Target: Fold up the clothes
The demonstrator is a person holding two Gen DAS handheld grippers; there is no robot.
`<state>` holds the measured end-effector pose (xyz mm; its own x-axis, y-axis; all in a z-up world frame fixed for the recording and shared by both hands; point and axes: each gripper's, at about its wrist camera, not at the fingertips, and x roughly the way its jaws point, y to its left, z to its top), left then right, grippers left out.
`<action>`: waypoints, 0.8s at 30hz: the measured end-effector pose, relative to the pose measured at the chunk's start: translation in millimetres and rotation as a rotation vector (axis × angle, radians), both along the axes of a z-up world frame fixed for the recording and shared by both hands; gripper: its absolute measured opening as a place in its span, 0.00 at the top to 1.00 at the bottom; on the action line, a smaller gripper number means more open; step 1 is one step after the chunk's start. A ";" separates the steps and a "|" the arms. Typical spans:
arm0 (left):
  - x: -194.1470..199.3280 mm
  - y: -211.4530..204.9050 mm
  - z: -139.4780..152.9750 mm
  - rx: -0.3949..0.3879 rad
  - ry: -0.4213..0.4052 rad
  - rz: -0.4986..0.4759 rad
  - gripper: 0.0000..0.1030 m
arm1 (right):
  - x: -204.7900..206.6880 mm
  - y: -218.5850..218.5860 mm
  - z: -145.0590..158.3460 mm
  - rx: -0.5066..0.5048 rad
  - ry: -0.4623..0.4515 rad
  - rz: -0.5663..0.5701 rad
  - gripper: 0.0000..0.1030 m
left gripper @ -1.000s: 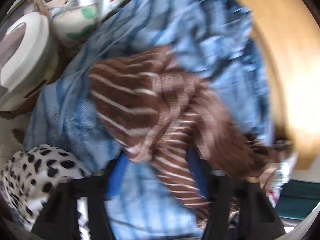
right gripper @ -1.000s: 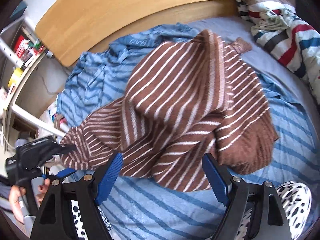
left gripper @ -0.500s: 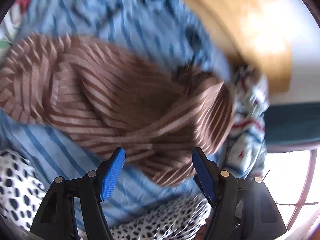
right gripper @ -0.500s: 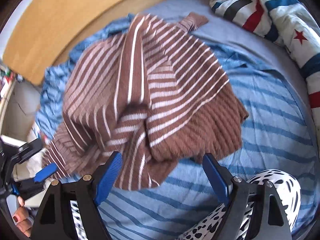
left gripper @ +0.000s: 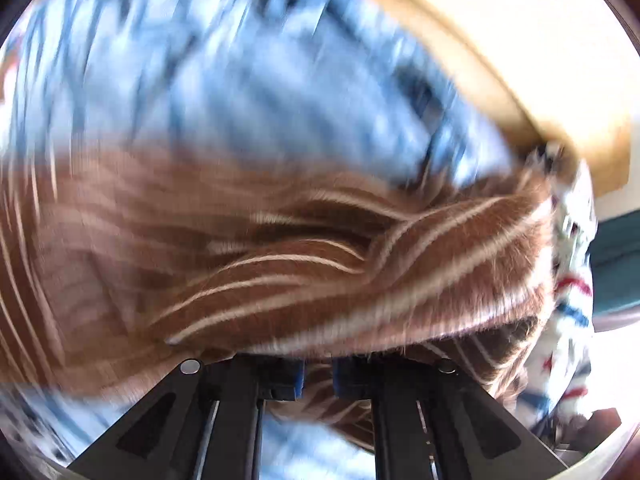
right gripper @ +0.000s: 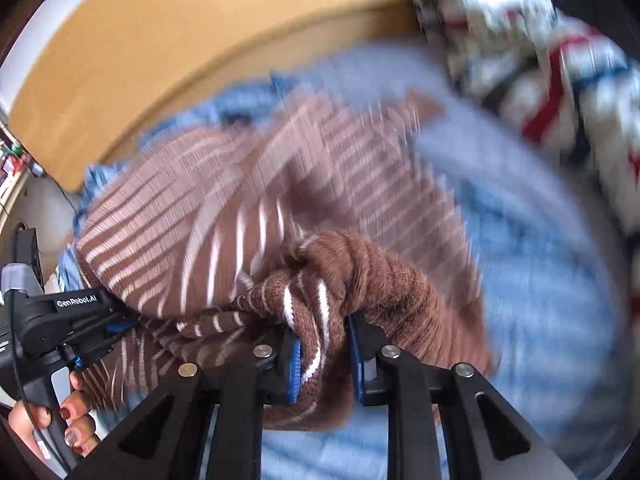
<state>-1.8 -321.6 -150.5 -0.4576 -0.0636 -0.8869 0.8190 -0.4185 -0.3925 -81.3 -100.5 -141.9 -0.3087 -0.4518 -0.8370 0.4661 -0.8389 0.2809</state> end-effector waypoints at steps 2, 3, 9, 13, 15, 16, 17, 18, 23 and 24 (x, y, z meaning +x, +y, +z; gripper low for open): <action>-24.3 -21.1 10.7 -0.011 0.016 0.009 0.90 | -26.2 -17.6 29.7 -0.037 0.074 -0.007 0.78; -33.8 -26.0 8.4 -0.014 -0.004 0.013 0.90 | -38.5 -29.4 35.4 -0.027 0.083 -0.025 0.74; -55.8 -37.1 -86.2 0.100 -0.271 -0.023 0.90 | -60.1 -59.1 -19.5 0.125 -0.028 -0.001 0.33; -31.5 -44.7 -101.0 0.150 -0.132 0.000 0.89 | -43.1 -22.7 -56.5 0.075 -0.181 -0.031 0.24; -19.5 -54.1 -96.9 0.256 -0.081 0.034 0.89 | -32.4 1.9 -70.4 0.019 -0.263 -0.066 0.20; -10.4 -56.1 -92.2 0.304 -0.048 0.066 0.89 | -28.2 18.6 -69.7 -0.033 -0.303 -0.115 0.20; 2.0 -52.7 -82.6 0.334 0.017 0.094 0.85 | -23.8 35.3 -68.2 -0.081 -0.338 -0.162 0.20; 14.9 -48.5 -72.5 0.362 0.088 0.121 0.77 | -19.0 50.8 -66.1 -0.121 -0.360 -0.197 0.20; 64.6 12.5 -34.1 0.306 0.274 0.083 0.13 | -4.5 95.8 -56.7 -0.051 -0.311 -0.268 0.20; 71.8 25.7 -36.3 0.293 0.257 0.093 0.13 | -4.1 100.0 -56.0 -0.018 -0.295 -0.271 0.20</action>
